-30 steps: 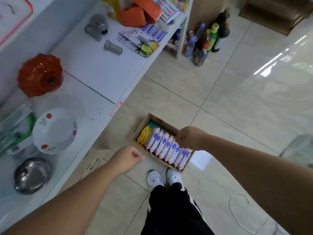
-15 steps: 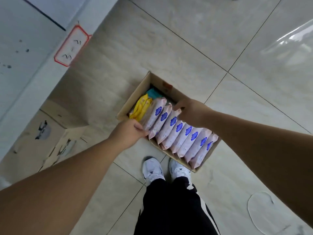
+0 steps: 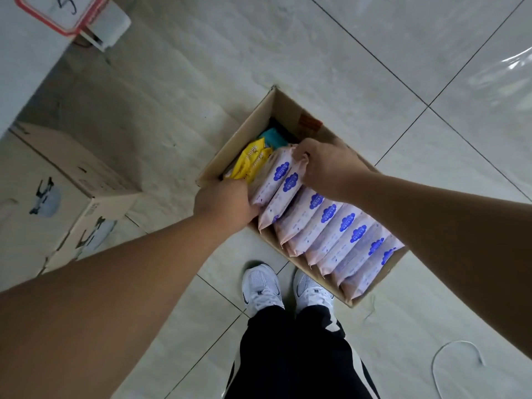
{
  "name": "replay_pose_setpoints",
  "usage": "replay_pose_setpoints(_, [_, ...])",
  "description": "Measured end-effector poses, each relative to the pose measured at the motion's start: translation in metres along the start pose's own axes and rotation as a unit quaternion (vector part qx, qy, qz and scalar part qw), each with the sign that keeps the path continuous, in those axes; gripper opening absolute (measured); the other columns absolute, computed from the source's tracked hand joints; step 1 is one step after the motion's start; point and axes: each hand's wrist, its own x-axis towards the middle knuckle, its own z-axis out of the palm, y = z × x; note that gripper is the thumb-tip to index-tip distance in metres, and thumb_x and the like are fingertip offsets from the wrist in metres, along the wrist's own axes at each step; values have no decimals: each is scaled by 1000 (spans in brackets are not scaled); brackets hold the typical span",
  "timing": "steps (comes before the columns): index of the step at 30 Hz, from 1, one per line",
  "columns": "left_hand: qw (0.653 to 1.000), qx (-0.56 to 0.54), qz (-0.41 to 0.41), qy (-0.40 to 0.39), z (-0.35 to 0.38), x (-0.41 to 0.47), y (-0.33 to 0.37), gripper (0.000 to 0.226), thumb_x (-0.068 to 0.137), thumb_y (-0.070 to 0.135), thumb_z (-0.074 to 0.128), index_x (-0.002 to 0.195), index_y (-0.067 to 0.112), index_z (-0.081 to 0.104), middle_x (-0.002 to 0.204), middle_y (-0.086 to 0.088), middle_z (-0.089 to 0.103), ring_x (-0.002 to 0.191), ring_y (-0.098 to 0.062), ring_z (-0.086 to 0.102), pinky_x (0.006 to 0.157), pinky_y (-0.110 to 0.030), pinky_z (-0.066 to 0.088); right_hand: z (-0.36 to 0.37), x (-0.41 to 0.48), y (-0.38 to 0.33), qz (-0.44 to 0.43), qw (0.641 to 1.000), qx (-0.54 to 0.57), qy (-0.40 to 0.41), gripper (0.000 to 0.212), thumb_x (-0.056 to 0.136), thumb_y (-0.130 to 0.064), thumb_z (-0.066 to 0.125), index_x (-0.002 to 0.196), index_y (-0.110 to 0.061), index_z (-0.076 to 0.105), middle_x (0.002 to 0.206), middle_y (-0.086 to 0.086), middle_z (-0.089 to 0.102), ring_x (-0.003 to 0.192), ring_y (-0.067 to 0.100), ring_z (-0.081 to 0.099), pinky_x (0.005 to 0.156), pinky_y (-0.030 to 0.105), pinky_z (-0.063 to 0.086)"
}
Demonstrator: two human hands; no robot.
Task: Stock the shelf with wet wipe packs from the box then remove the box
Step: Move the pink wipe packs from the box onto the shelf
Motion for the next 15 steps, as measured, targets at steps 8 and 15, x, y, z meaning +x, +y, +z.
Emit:
replay_pose_setpoints(8, [995, -10, -33, 93, -3, 4, -18, 12, 94, 24, 51, 83, 21, 54, 95, -11, 69, 95, -35, 62, 72, -33, 35, 14, 26, -17, 4, 998, 66, 15, 46, 82, -29, 76, 118, -20, 49, 112, 6, 60, 106, 29, 55, 84, 36, 44])
replay_pose_setpoints(15, [944, -282, -63, 158, -5, -6, -20, 17, 104, 24, 43, 109, 12, 54, 104, -7, 66, 92, -30, 59, 72, -34, 45, 15, 26, -23, 16, 997, -12, -77, 27, 97, -32, 60, 94, -7, 69, 94, 8, 66, 94, 26, 62, 70, 32, 47])
